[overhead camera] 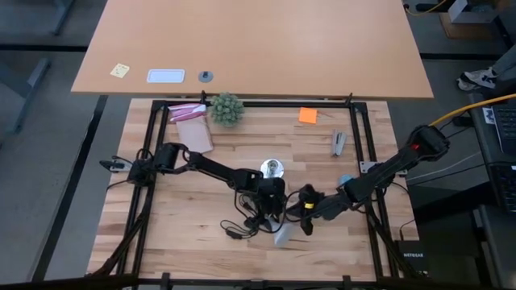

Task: Screw lightbulb
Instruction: Insert the lightbulb into the lamp

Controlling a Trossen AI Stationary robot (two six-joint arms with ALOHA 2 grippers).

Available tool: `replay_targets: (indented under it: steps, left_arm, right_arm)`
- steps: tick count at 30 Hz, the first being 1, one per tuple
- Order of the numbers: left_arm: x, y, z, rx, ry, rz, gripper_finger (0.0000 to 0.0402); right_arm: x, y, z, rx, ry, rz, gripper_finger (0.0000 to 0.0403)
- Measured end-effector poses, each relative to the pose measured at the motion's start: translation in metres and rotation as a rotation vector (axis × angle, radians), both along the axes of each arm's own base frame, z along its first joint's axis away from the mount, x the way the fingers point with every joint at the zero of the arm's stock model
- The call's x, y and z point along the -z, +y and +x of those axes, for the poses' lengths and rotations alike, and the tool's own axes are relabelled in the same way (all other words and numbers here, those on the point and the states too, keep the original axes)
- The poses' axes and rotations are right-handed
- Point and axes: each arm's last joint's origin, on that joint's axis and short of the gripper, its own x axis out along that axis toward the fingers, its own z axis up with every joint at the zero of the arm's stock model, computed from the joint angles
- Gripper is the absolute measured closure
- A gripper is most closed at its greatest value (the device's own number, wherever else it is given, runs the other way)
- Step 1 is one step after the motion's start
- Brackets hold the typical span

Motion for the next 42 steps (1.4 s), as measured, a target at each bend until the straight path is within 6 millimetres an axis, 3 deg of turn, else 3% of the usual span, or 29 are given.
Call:
replay_targets:
  steps: [17,28,42]
  left_arm:
    - [-0.012,0.013,0.002,-0.057,-0.002,-0.025,0.0258]
    - [-0.062,0.043,0.001,-0.167,-0.09,-0.083,0.0256]
    - [-0.117,0.098,-0.009,-0.43,-0.177,-0.113,0.0246]
  right_arm:
    - [-0.064,-0.022,-0.032,-0.029,-0.23,-0.142,0.0379]
    - [-0.087,-0.041,-0.057,0.034,-0.293,-0.264,0.0379]
    - [-0.1,-0.052,-0.069,0.109,-0.339,-0.425,0.0379]
